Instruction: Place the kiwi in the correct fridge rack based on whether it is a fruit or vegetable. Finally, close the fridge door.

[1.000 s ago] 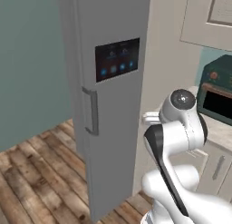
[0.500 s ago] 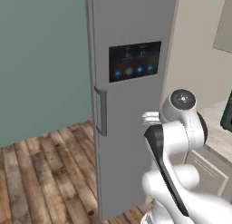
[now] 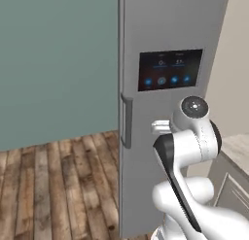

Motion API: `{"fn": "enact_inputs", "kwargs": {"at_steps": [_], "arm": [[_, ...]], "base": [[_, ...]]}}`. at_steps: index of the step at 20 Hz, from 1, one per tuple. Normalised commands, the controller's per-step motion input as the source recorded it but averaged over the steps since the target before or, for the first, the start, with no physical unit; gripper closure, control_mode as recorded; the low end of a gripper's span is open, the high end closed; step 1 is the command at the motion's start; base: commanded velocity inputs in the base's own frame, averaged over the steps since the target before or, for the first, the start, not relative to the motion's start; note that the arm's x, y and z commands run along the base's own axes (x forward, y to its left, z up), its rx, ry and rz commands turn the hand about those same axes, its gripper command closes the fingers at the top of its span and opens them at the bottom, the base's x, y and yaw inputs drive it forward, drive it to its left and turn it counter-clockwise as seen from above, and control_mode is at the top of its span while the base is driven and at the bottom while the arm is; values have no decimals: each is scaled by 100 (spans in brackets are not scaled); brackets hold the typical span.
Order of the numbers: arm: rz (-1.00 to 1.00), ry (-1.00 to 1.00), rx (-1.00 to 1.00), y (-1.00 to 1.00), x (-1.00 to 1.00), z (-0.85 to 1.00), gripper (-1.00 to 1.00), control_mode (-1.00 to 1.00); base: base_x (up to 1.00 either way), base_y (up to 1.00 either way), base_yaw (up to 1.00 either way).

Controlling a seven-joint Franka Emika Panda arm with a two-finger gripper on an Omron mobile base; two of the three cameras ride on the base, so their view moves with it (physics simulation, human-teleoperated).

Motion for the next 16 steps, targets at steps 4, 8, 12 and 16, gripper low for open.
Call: {"fn": "enact_inputs", "kwargs": {"at_steps": [4,8,12,16], "arm": [[0,0,0,0,0,0,-100,100],[0,0,0,0,0,0,-100,100],[0,0,0,0,0,0,-100,100],[4,0,5,-26,21,-1,-100,-100]], "base": [[38,-36,29],[27,-29,25],[27,-29,23],[12,-24,10]]}}
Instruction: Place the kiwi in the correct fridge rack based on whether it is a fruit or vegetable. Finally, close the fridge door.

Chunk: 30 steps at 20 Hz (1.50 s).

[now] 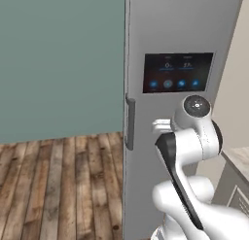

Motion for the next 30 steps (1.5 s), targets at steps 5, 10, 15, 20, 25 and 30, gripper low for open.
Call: {"fn": "enact_inputs", "kwargs": {"at_steps": [5,10,15,20,25,30], "arm": [[-6,0,4,-23,59,0,-100,-100],[-13,0,0,0,67,0,-100,-100],[-11,0,0,0,60,-2,-100,-100],[-4,-1,0,-10,69,-17,-100,-100],[-5,-3,0,-5,55,-17,-100,-100],[-7,-8,0,-4,50,-15,-100,-100]], "base": [[0,0,0],[0,0,0],[0,0,0],[0,0,0],[0,0,0],[0,0,0]]}}
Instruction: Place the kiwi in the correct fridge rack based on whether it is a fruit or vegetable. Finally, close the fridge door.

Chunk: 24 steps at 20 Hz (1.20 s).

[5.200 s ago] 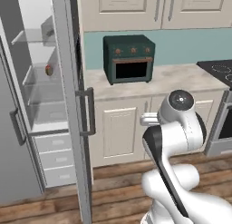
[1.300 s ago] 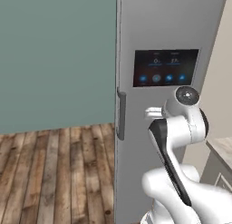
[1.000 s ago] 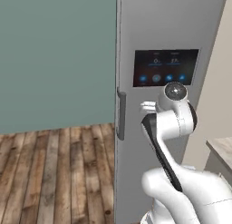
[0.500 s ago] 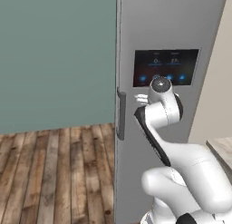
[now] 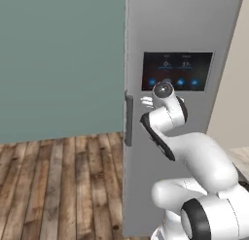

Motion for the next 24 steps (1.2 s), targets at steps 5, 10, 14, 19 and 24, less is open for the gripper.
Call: {"fn": "enact_inputs", "kwargs": {"at_steps": [5,10,14,19,24], "arm": [[-8,-10,0,-10,49,-13,-100,-100],[-10,-13,0,-22,45,-15,-100,-100],[-11,-13,0,-31,40,-11,-100,-100],[-12,-8,0,-33,49,-1,-100,-100],[-13,-6,0,-38,50,-3,-100,-100]], "base": [[0,0,0],[0,0,0],[0,0,0],[0,0,0],[0,0,0]]}}
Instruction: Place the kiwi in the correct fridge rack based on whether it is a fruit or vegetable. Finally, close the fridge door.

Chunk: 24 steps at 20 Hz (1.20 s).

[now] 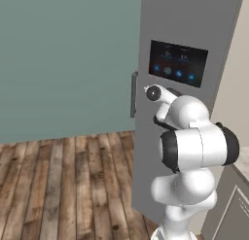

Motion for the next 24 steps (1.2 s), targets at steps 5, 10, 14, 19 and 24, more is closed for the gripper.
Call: {"fn": "enact_inputs", "kwargs": {"at_steps": [5,10,14,19,24], "arm": [[-15,-6,0,-32,44,-1,-100,-100],[-16,-5,0,-40,31,0,-100,-100],[-18,-5,0,-38,23,0,-100,-100],[-20,-5,0,-37,15,0,-100,-100],[-22,-3,0,-45,16,0,-100,-100]], "base": [[0,0,0],[0,0,0],[0,0,0],[0,0,0],[0,0,0]]}}
